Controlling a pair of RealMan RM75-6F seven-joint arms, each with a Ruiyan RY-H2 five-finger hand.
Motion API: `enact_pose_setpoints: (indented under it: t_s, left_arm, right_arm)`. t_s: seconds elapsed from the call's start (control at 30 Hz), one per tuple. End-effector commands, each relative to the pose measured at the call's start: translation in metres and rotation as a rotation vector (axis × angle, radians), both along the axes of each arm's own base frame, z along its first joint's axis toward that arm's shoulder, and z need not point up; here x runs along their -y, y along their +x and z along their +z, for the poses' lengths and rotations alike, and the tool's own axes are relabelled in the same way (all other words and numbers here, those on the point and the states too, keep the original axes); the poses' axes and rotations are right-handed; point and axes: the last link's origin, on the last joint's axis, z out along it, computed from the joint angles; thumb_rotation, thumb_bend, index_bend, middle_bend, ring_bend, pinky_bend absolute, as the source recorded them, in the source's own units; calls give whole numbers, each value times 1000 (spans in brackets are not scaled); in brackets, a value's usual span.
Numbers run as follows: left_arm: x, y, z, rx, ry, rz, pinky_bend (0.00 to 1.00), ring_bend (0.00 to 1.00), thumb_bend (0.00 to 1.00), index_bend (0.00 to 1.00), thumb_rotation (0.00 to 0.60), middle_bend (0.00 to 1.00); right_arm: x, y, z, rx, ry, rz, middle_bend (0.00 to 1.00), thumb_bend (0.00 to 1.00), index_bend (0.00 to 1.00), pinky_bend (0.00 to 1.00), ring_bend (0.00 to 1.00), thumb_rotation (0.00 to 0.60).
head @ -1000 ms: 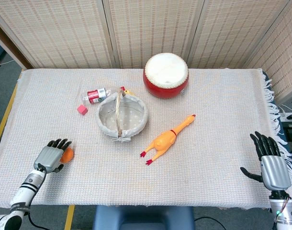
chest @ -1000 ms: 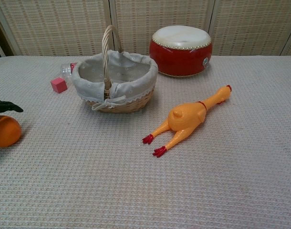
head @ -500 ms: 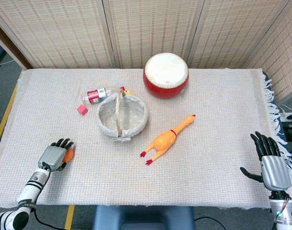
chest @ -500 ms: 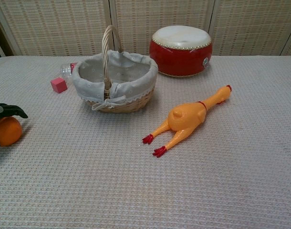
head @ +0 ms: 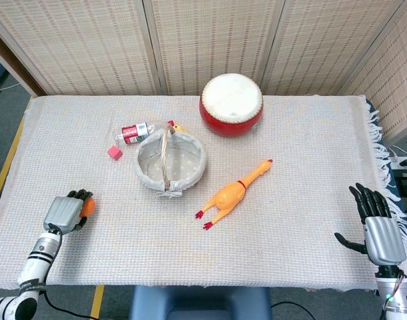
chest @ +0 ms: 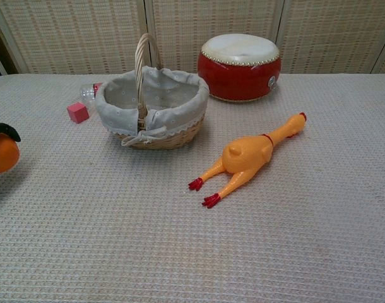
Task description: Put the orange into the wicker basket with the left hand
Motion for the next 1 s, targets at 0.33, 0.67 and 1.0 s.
enact_pose_setpoints:
  t_s: [0.33, 0.67, 1.0]
  left_arm:
    - [4, 111, 39, 535, 89, -129, 719, 589, 635, 650, 600, 585]
    - [-30, 184, 2, 448, -2, -289, 714, 589, 633, 649, 600, 585]
    - [-76, 225, -38, 400, -39, -268, 686, 569, 635, 624, 600, 566]
  right_arm:
    - [0, 1, -1, 7, 9, 7, 0, 27, 0, 0, 0, 600]
    - [1, 1, -1, 24, 12, -2, 0, 27, 0, 0, 0, 600]
    - [1, -2, -1, 38, 18, -9, 0, 27, 0, 0, 0, 600]
